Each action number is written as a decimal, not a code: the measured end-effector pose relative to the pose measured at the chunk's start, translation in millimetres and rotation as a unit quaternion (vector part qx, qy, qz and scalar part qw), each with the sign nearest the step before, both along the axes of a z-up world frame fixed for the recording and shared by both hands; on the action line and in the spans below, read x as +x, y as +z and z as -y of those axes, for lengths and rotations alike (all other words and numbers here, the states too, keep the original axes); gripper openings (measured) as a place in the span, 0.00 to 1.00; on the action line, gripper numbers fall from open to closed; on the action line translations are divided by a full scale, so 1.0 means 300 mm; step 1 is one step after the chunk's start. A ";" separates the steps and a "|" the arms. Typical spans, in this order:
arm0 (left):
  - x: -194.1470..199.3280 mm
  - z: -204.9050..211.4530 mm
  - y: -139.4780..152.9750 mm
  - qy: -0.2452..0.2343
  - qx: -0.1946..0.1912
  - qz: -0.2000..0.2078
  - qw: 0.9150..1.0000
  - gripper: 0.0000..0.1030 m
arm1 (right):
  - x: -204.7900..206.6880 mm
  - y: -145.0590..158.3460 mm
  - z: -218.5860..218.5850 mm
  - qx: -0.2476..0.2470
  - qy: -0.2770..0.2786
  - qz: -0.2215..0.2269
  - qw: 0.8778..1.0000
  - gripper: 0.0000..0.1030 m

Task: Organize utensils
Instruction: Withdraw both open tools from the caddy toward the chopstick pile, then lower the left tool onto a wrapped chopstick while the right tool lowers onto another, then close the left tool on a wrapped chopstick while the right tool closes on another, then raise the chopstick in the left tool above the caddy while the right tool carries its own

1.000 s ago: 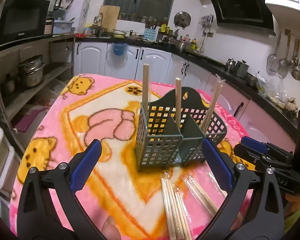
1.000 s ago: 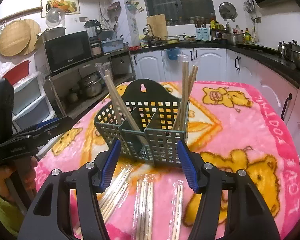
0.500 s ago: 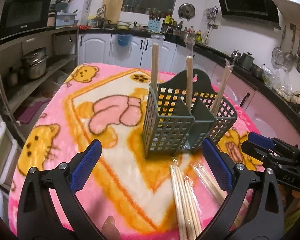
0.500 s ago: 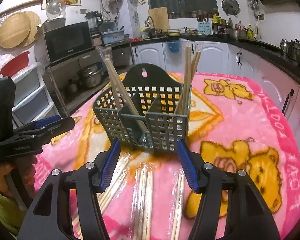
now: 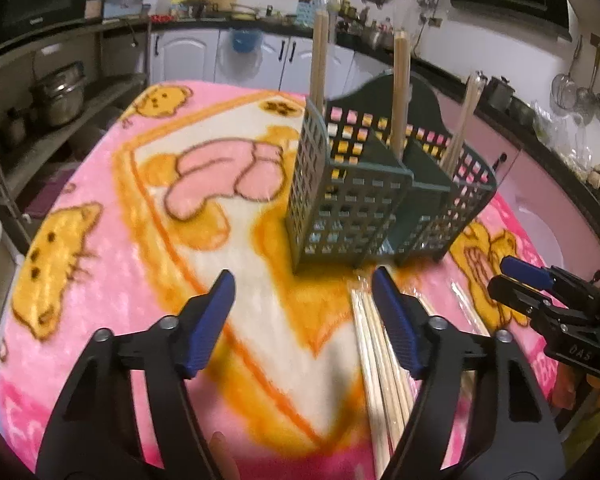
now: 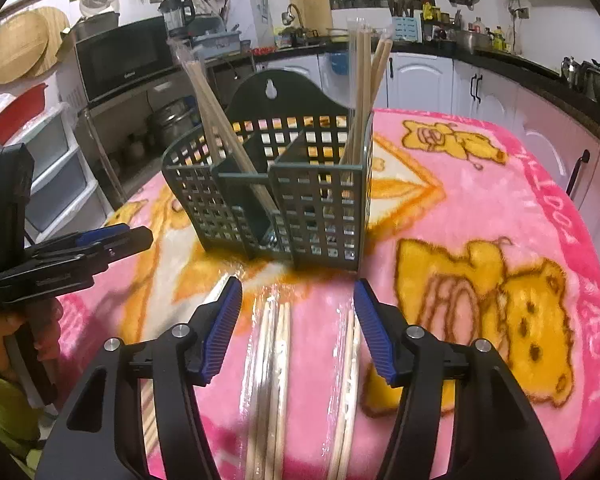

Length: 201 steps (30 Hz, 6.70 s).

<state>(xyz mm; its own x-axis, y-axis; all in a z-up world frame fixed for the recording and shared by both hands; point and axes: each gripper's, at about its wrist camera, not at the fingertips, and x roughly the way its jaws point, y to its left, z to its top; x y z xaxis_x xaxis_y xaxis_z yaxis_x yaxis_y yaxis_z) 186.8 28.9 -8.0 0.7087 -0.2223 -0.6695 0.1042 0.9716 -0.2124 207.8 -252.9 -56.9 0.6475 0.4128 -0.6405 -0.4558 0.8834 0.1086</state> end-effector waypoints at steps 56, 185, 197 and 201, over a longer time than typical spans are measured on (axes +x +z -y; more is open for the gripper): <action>0.175 0.114 -0.161 -0.039 0.044 -0.091 0.994 0.22 | 0.157 -0.184 -0.163 -0.071 0.038 -0.083 0.993 0.30; 0.164 -0.014 0.545 -0.008 -0.054 0.218 0.974 0.02 | 0.162 0.558 -0.124 0.103 -0.005 0.297 0.949 0.04; 0.182 -0.012 0.476 -0.011 -0.058 0.197 0.979 0.02 | 0.215 0.478 -0.168 0.084 -0.012 0.295 0.952 0.04; 0.185 -0.012 0.467 -0.011 -0.057 0.194 0.979 0.02 | 0.227 0.458 -0.173 0.080 -0.017 0.293 0.953 0.05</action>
